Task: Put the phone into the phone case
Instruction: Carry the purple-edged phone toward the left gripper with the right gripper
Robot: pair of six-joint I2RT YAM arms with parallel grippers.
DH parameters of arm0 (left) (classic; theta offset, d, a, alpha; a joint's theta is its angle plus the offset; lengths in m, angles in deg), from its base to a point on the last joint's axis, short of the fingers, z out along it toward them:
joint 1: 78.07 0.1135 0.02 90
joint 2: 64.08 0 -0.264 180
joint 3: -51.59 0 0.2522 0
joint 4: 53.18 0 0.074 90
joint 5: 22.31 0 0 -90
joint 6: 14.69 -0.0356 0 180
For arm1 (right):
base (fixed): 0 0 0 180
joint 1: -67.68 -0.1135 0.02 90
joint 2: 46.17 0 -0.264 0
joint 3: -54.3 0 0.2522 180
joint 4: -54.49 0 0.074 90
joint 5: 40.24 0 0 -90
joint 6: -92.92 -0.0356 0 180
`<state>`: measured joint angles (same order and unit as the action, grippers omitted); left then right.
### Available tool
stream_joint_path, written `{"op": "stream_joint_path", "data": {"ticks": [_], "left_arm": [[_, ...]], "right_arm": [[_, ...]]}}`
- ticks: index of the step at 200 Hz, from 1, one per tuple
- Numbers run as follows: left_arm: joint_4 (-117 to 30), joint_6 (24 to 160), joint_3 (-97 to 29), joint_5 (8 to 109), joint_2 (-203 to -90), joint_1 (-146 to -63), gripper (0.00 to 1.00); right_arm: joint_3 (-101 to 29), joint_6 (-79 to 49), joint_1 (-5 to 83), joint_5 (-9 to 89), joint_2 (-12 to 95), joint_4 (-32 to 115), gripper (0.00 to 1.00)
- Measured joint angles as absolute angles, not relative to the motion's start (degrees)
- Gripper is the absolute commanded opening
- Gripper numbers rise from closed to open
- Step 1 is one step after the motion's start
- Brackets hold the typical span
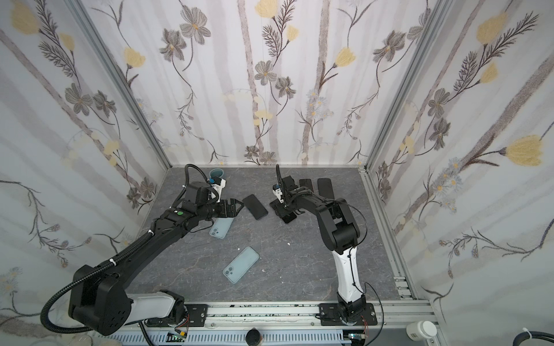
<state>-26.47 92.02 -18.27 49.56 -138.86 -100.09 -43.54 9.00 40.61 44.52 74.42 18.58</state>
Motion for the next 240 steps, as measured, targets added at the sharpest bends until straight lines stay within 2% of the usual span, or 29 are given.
{"op": "stream_joint_path", "data": {"ticks": [49, 114, 193, 240], "left_arm": [[-27.71, 92.02, -17.31, 49.69, -137.38, -100.09, 0.94], [-28.54, 92.22, -16.70, 49.43, -136.96, -100.09, 0.92], [-29.20, 93.48, -16.41, 46.83, -137.31, -100.16, 0.91], [-29.77, 94.71, -16.41, 45.45, -138.08, -100.20, 0.90]], "right_arm": [[-30.75, 6.88, 40.02, 44.59, 66.27, 25.66, 0.57], [-23.23, 6.42, 38.45, 47.04, 58.51, 30.47, 0.54], [-20.41, 9.22, 34.20, 48.11, 51.84, 32.75, 0.53], [-20.28, 12.74, 29.61, 44.65, 48.35, 34.08, 0.53]]}}
